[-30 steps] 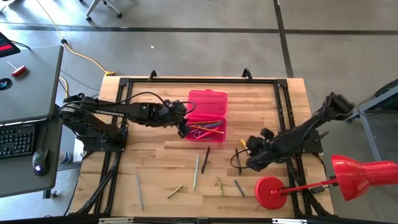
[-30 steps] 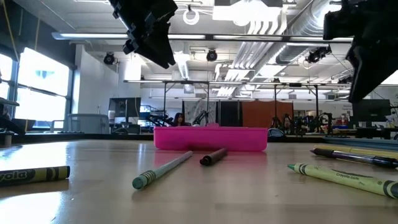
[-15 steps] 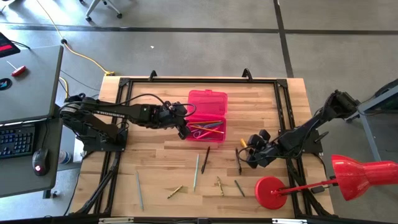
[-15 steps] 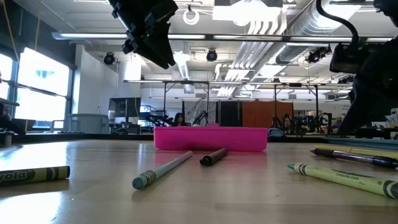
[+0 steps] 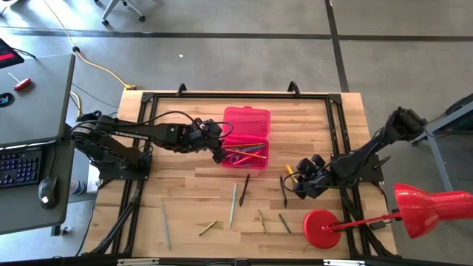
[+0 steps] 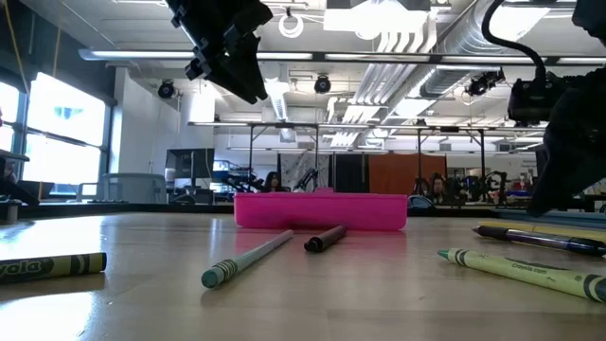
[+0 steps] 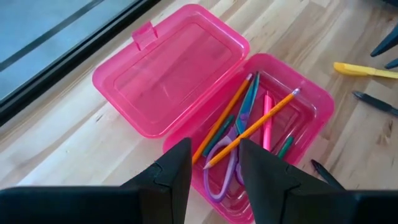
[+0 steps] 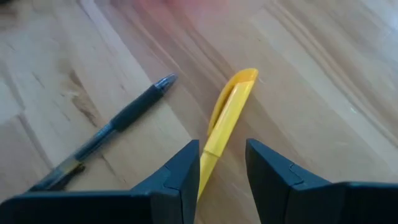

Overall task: Pick & place school supplies into a supply box
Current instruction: Put the yellow pen into the pink supply box

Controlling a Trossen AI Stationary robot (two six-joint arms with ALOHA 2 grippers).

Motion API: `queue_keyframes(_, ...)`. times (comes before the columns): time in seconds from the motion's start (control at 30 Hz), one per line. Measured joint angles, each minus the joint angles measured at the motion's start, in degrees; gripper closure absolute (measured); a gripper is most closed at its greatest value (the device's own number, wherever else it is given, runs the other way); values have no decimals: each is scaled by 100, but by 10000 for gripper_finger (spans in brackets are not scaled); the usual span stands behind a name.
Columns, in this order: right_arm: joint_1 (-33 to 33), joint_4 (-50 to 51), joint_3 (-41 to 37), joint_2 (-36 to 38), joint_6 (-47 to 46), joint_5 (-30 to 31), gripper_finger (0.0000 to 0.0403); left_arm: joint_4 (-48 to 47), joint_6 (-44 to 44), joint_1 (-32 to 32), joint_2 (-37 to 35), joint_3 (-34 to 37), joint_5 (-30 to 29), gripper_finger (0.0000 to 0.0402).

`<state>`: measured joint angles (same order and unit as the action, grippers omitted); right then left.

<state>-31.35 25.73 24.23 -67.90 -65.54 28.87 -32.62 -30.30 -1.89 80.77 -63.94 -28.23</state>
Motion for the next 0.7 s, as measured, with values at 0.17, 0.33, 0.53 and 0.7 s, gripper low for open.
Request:
queue_keyframes(0.17,0,-42,0,-311,-10,-87,295,0,-1,0,0,0,-107,236)
queue_keyframes(0.33,0,-335,16,-796,-9,-92,295,0,-2,0,0,-2,-133,236)
queue_keyframes(0.53,8,-601,17,-1146,3,91,296,3,-2,0,0,-2,-137,236)
queue_keyframes(0.7,11,-663,22,-1354,121,228,329,9,-2,0,0,-2,-138,236)
